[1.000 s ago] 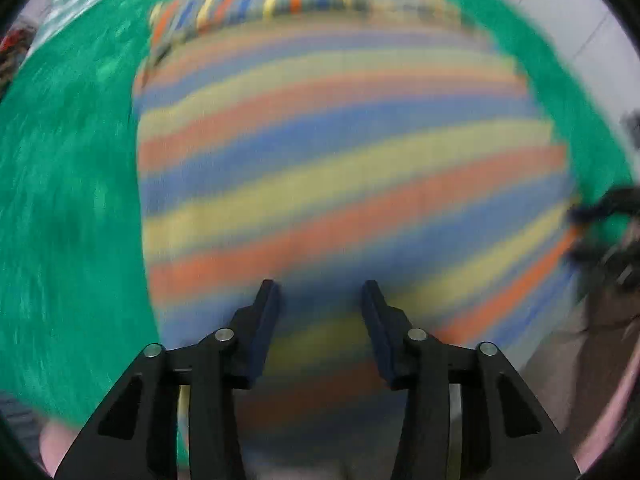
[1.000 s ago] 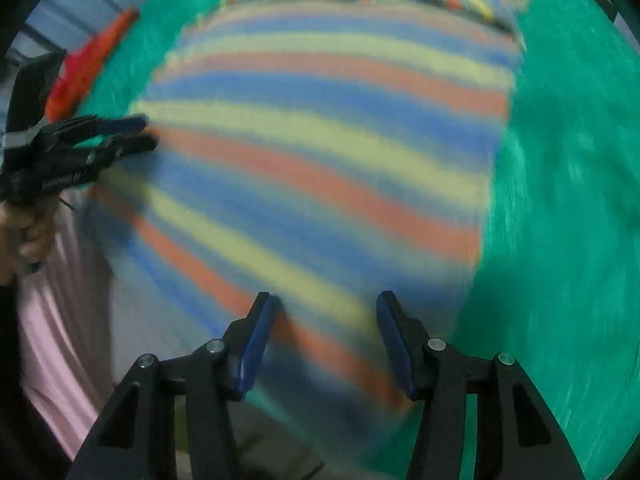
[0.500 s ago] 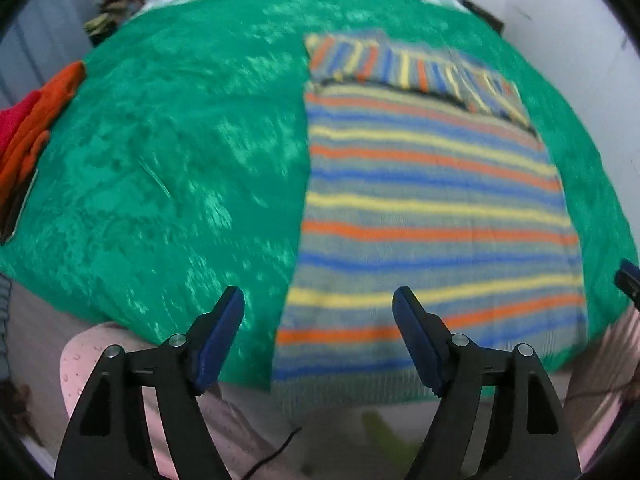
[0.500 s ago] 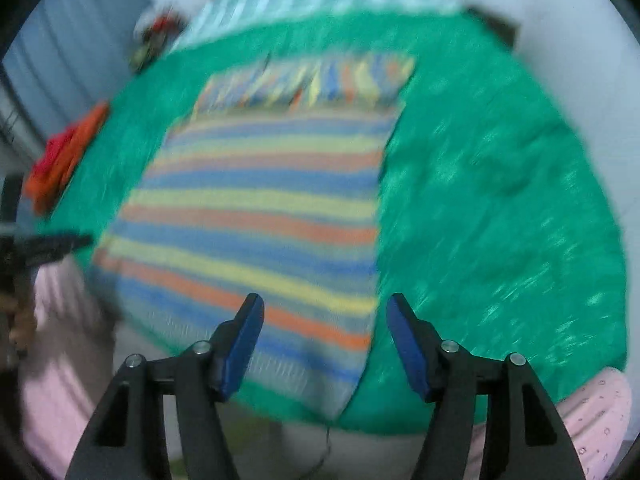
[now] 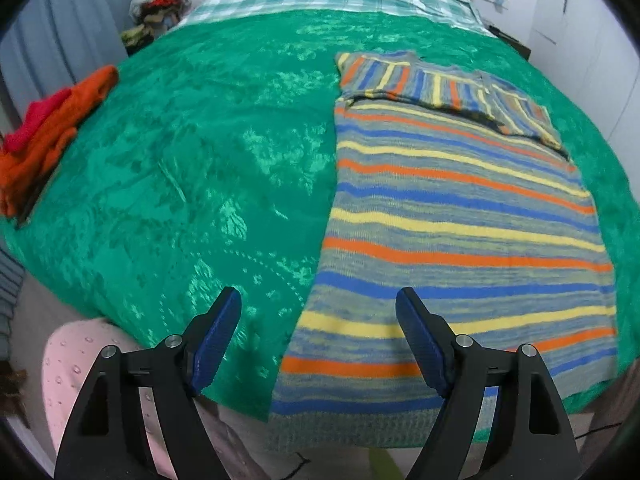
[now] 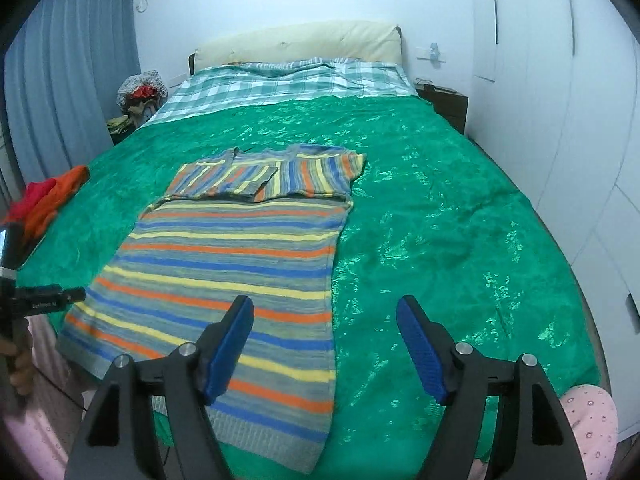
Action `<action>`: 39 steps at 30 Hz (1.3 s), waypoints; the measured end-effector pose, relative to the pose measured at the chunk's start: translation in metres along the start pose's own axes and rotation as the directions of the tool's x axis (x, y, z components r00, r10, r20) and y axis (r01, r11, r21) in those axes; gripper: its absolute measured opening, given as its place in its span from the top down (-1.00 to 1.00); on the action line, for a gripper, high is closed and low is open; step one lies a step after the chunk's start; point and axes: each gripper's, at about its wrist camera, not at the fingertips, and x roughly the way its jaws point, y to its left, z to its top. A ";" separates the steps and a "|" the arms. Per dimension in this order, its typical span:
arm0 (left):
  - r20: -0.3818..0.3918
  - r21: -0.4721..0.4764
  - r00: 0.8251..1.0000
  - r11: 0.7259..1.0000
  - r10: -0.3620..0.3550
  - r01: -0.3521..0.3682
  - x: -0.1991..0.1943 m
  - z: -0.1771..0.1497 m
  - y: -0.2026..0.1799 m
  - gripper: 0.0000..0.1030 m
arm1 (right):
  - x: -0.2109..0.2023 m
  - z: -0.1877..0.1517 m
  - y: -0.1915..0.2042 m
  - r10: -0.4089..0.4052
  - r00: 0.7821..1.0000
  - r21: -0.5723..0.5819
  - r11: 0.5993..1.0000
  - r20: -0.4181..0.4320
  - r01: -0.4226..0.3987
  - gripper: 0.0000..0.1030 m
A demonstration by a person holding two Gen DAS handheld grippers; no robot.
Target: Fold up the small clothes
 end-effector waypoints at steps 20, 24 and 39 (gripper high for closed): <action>0.035 0.028 0.997 0.997 0.068 -0.069 -0.005 0.000 0.001 -0.65 | 0.004 -0.006 0.007 0.009 1.000 -0.020 1.000 0.012 -0.009 -0.43; 0.031 0.029 0.997 0.997 0.071 -0.072 -0.004 -0.001 0.001 -0.65 | 0.004 -0.006 0.008 0.008 1.000 -0.019 1.000 0.012 -0.008 -0.43; 0.029 0.033 0.998 0.997 0.063 -0.064 -0.005 -0.002 0.000 -0.66 | 0.006 -0.007 0.011 0.004 1.000 -0.039 0.999 0.004 -0.004 -0.43</action>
